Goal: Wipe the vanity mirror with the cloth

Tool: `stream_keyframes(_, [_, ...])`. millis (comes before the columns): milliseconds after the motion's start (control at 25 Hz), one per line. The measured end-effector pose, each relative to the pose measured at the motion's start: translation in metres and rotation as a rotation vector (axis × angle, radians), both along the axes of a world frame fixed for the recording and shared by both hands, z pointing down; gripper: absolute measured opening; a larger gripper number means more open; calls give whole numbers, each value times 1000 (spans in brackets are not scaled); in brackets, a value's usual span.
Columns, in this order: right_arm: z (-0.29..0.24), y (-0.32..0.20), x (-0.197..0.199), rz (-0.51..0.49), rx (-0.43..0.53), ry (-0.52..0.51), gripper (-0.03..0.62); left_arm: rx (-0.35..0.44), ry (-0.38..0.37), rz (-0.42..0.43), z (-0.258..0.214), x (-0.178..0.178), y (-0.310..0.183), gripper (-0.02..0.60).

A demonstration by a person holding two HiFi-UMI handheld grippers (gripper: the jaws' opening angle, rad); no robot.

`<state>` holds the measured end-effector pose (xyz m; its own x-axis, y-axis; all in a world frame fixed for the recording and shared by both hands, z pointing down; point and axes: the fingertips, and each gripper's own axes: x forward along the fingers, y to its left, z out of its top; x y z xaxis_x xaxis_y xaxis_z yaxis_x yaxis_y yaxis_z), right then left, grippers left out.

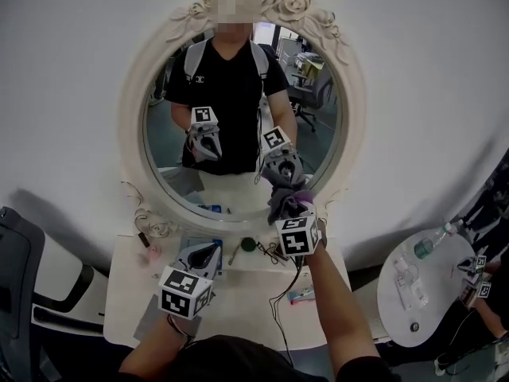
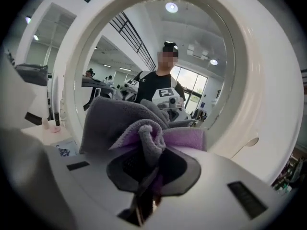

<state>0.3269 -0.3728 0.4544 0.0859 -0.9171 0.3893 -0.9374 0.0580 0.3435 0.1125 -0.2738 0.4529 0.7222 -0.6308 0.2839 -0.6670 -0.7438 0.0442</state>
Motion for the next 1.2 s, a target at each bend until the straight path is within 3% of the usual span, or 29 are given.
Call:
stream_keyframes(200, [-72, 11, -51, -101, 201, -29, 46, -6, 7, -28, -2, -13, 1, 0])
stream_keyframes(400, [-209, 16, -120, -267, 507, -40, 46, 4, 21, -98, -7, -44, 0, 0])
stream_keyframes(560, [-308, 9, -173, -379, 663, 9, 46, -2, 41, -169, -6, -72, -1, 0])
stream_keyframes(880, [-391, -36, -225, -395, 740, 2, 46, 0, 49, -284, -4, -118, 3, 0])
stream_keyframes(1000, [-391, -37, -238, -382, 777, 72, 46, -15, 40, -309, 2, -133, 4, 0])
stream_keyframes(1200, [-361, -41, -268, -446, 748, 124, 46, -41, 27, -319, 11, -143, 0, 0])
